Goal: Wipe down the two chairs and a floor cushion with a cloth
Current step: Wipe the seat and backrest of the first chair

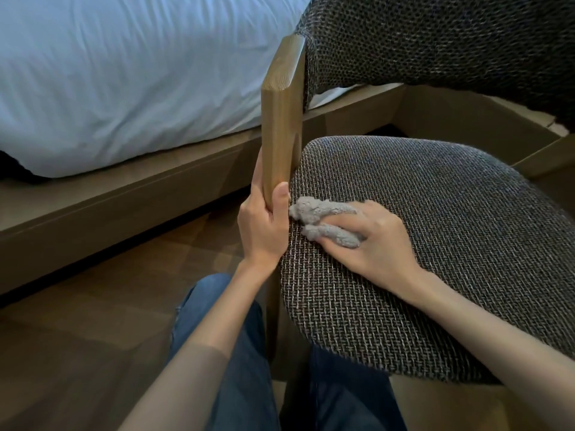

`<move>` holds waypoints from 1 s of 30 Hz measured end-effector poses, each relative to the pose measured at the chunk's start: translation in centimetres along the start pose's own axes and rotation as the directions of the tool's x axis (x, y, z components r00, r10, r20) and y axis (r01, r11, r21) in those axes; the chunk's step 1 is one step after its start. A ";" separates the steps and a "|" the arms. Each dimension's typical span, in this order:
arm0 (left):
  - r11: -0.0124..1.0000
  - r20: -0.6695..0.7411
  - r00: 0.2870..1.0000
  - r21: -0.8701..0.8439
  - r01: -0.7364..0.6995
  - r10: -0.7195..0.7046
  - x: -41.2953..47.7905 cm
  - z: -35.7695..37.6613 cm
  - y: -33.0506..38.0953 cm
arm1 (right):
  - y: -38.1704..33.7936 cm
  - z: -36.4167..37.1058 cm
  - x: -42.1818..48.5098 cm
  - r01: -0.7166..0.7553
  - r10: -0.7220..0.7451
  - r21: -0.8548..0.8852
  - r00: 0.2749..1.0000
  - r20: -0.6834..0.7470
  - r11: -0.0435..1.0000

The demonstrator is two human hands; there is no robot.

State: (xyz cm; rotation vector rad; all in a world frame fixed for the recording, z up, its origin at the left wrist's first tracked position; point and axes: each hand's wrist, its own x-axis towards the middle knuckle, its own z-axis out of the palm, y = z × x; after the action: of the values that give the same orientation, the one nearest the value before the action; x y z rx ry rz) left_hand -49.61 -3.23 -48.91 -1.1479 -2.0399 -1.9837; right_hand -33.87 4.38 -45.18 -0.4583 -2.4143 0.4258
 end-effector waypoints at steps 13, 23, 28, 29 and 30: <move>1.000 -0.003 1.000 -0.004 0.013 -0.013 0.0 0.0 0.2 | 3.0 2.1 7.4 -0.162 0.165 -0.053 0.984 0.073 0.985; 0.999 0.000 0.999 -0.015 0.043 -0.043 -0.1 0.2 -0.1 | 5.3 0.0 4.5 -0.064 0.064 -0.148 0.998 -0.005 0.987; 0.999 -0.007 0.999 -0.020 0.033 -0.033 -0.1 0.4 -0.5 | 14.2 0.7 10.7 -0.457 0.428 -0.325 0.889 -0.160 0.828; 0.999 -0.008 0.999 -0.023 0.034 -0.034 -0.1 0.4 -0.5 | 14.8 1.0 11.2 -0.494 0.460 -0.342 0.869 -0.181 0.800; 0.999 -0.009 0.999 -0.025 0.038 -0.039 -0.1 0.4 -0.5 | 14.9 1.2 11.5 -0.504 0.467 -0.355 0.863 -0.191 0.787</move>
State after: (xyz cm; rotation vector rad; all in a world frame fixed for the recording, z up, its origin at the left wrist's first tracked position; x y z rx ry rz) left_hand -49.68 -2.89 -49.44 -1.1095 -2.0537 -2.0338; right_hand -39.86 22.23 -46.10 -1.2737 -2.2656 0.1147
